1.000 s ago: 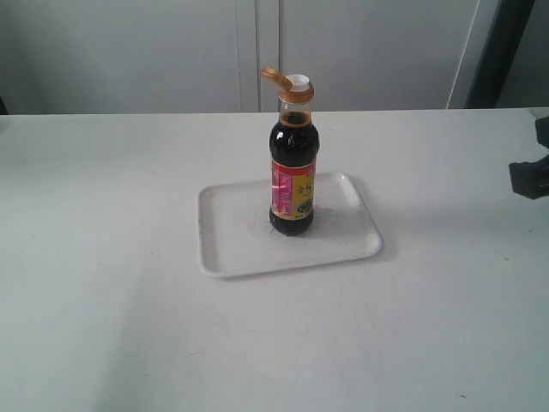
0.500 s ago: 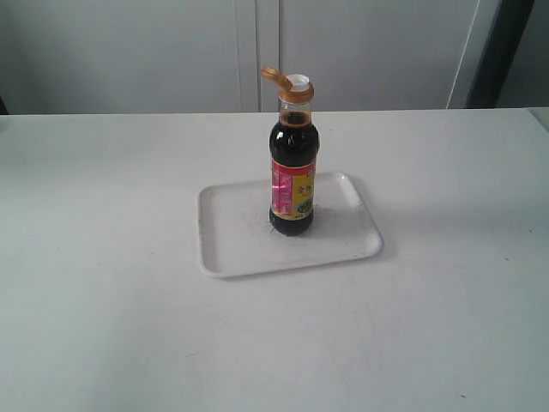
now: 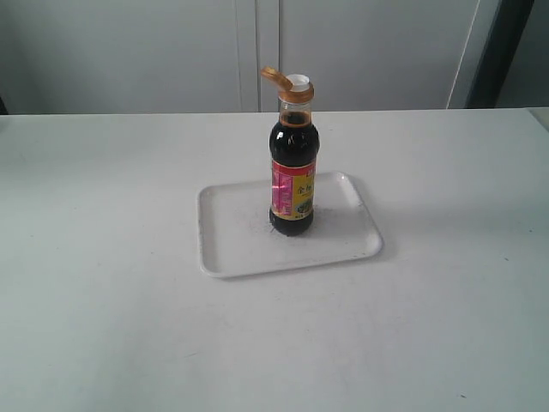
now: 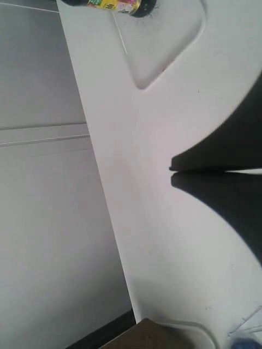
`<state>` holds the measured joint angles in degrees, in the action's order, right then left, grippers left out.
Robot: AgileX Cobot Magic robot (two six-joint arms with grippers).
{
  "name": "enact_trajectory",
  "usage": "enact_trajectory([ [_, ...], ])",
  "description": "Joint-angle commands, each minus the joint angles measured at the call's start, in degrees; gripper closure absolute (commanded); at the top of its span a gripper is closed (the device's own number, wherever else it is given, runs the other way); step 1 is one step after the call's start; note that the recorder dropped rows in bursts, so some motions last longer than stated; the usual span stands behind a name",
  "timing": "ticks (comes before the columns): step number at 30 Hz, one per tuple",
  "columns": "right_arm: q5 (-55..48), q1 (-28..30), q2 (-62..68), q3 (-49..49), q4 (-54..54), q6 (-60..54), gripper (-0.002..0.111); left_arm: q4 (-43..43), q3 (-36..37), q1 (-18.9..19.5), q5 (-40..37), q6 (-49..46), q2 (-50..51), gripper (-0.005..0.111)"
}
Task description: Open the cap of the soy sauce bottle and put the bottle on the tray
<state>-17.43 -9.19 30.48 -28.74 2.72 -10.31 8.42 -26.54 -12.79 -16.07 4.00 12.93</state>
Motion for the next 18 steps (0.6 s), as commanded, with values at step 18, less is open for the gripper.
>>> enact_trajectory([
  [18, 0.5, 0.2, -0.3, 0.2, 0.3, 0.3, 0.108, -7.3, 11.3, 3.5, 4.0, -4.0, -8.6, 0.107],
])
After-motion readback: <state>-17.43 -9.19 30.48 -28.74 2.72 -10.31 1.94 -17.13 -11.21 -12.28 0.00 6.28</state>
